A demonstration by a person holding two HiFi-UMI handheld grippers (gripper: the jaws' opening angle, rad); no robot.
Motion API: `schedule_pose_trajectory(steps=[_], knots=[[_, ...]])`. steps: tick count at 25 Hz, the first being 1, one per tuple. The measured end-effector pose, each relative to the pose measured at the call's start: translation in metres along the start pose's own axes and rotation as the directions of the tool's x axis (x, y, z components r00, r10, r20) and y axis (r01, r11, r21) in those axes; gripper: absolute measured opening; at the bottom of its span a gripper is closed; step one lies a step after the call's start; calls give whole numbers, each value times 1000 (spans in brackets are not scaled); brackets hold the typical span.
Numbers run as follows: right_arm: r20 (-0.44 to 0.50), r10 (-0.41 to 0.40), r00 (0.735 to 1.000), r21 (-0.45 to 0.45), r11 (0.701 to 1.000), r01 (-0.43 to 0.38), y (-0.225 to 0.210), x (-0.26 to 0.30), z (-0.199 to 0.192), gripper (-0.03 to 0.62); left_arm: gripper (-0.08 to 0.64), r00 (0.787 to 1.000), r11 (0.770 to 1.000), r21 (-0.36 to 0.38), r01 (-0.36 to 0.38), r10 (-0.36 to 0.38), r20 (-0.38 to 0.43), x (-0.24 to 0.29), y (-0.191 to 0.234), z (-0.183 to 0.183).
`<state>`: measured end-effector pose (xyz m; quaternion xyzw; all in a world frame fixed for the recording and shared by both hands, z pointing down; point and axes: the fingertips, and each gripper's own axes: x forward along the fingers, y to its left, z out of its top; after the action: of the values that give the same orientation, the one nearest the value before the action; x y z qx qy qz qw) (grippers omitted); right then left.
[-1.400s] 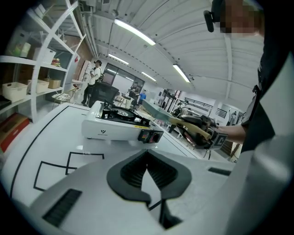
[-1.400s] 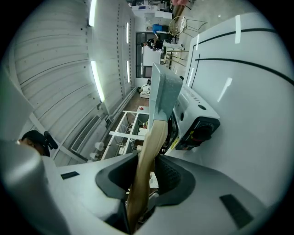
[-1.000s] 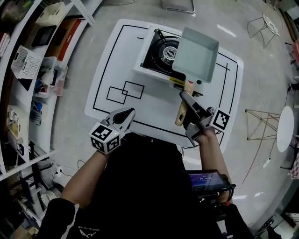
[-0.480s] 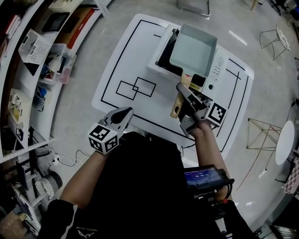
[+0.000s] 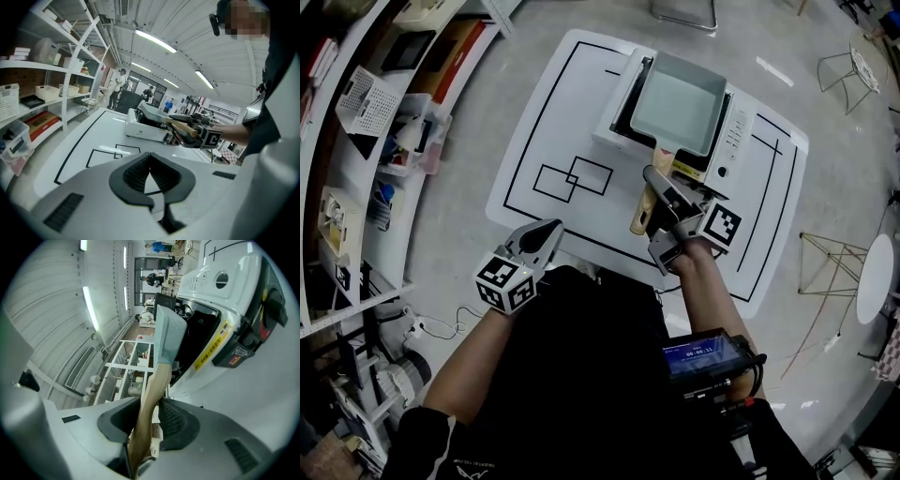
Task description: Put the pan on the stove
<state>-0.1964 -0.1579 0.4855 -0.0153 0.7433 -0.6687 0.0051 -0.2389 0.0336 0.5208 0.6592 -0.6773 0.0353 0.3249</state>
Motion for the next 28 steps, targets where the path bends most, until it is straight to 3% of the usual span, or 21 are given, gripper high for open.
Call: schedule_pose_trajectory(steps=[11,18,22,28], knots=[[37,0,999,-64,998,2,2,11,1,150,9,1000,999,40,8,-7,-20,-4,-5,5],[33,-45,998,-122,991,48,0,9,0,171,9,999,997,63,47,-45,-21,6,-14,14],[38,-27,999,-161,986,32,5,8,3,202,9,998,995,74,66,-64,-29,8,-16,16],[42,-83,996,-211,973,90,-1,-7,3,219,9,993,990,83,115,-111,-45,17,-20,17]])
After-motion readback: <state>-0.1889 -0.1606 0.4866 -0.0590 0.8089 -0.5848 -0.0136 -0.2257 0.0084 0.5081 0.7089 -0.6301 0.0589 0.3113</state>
